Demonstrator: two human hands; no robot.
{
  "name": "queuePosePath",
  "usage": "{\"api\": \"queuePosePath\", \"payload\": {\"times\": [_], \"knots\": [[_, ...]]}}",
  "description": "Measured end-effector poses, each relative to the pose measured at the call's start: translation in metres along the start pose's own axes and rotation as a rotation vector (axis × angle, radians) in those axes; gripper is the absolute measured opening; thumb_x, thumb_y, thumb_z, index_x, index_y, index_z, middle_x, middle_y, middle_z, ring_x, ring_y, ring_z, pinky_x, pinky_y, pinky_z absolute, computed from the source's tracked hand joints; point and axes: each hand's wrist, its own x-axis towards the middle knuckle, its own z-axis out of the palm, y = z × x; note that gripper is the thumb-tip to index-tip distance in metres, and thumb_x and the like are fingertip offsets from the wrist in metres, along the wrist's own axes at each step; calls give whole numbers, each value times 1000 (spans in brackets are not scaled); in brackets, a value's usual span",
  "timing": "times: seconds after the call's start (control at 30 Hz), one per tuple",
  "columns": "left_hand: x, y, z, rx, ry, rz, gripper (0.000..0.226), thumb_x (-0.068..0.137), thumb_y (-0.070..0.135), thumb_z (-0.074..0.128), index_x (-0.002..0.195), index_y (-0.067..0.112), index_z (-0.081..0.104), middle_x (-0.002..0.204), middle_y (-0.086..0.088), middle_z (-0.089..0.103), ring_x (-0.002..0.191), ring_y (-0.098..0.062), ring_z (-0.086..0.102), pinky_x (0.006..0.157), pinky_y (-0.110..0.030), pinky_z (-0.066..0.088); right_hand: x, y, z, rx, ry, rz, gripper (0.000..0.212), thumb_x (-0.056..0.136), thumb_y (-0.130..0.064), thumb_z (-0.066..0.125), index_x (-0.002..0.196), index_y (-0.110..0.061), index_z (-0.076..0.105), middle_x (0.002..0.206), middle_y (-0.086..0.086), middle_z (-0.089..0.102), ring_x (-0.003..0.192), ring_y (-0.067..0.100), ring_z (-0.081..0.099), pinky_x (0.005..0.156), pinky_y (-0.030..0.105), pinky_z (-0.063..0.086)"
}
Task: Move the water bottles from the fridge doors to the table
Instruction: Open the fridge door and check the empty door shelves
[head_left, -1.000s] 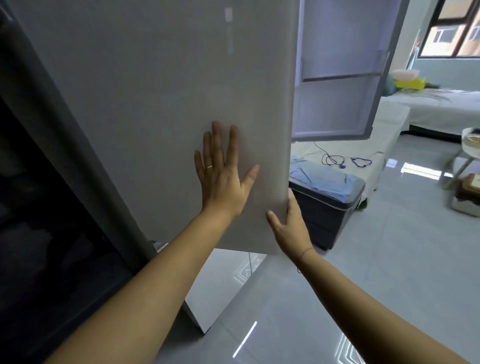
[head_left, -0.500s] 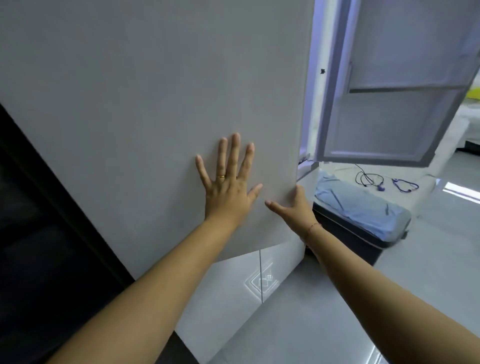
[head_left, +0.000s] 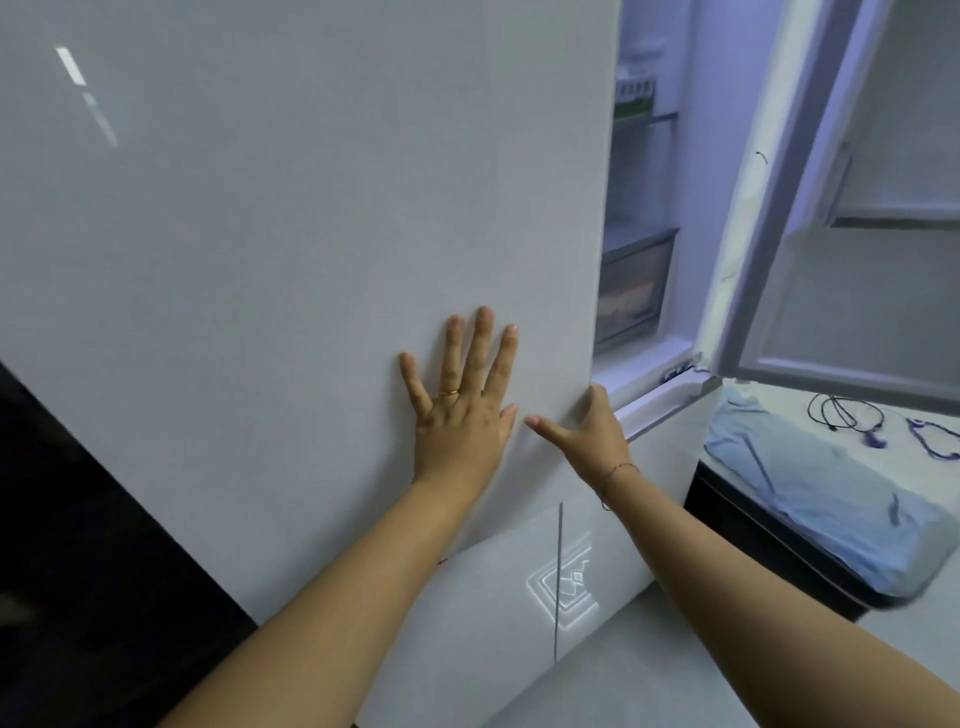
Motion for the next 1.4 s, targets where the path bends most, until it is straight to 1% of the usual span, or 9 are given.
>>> {"api": "queuePosePath", "payload": {"times": [0.4, 0.57, 0.67, 0.8, 0.9, 0.97, 1.03, 1.2, 1.4], "knots": [[7, 7, 13, 198, -8, -89, 99, 82, 56, 56, 153, 25, -5, 156, -4, -32, 145, -27, -27, 109, -66, -13, 27, 5, 5, -33, -69, -46, 67, 64, -49, 80, 109, -20, 41, 105, -6, 58, 93, 15, 56, 71, 29, 42], [13, 9, 7, 228, -115, -134, 103, 81, 56, 58, 152, 26, -9, 159, -6, -23, 143, -27, -31, 108, -66, -10, 35, -2, 5, 17, -129, -33, 63, 67, -44, 80, 110, -20, 42, 104, -6, 55, 91, 14, 50, 74, 28, 39], [18, 9, 0, 191, -220, -171, 100, 82, 57, 58, 153, 25, -6, 160, -6, -13, 142, -27, -32, 109, -66, -11, 44, -5, 10, 55, -169, -29, 64, 69, -41, 79, 115, -15, 44, 110, 0, 58, 103, 21, 56, 80, 29, 42], [19, 16, -11, 160, -258, -192, 97, 82, 57, 60, 153, 22, 3, 160, -6, -8, 147, -32, -13, 111, -64, -9, 45, 2, 6, 56, -217, -90, 72, 71, -35, 79, 129, -17, 39, 131, 1, 52, 120, 19, 51, 91, 26, 38], [20, 27, -19, 110, -230, -177, 89, 77, 54, 66, 148, 16, 29, 159, -13, 21, 145, -30, 10, 113, -64, 8, 44, 5, 0, 39, -268, -120, 80, 70, -39, 78, 135, -18, 36, 136, 2, 47, 125, 18, 46, 101, 30, 38], [20, 36, -20, 46, -235, -127, 82, 73, 51, 73, 140, 12, 46, 150, -14, 42, 141, -30, 30, 108, -64, 24, 39, 8, -5, -15, -243, -126, 93, 68, -50, 74, 142, -16, 29, 143, 5, 41, 134, 22, 38, 110, 39, 34], [24, 48, -22, -25, -282, -77, 76, 72, 47, 76, 134, 11, 54, 142, -13, 52, 133, -31, 47, 105, -62, 30, 33, 12, -16, -58, -187, -134, 96, 74, -47, 70, 148, -13, 20, 151, 8, 30, 141, 23, 28, 115, 40, 27], [47, 94, -26, -334, -404, 37, 65, 95, 46, 46, 150, 16, 27, 159, -6, 24, 147, -24, 18, 119, -42, 0, 30, 37, -77, -95, -24, -138, 88, 79, -40, 70, 148, -15, 21, 151, 6, 29, 139, 21, 31, 113, 40, 31], [84, 182, -26, -480, -393, 191, 69, 91, 56, 31, 146, 15, 36, 154, -6, 34, 144, -25, 26, 119, -42, 5, 45, 68, -198, -143, 282, -77, 81, 76, -27, 75, 142, -8, 32, 143, 11, 40, 133, 24, 38, 113, 39, 31]]}}
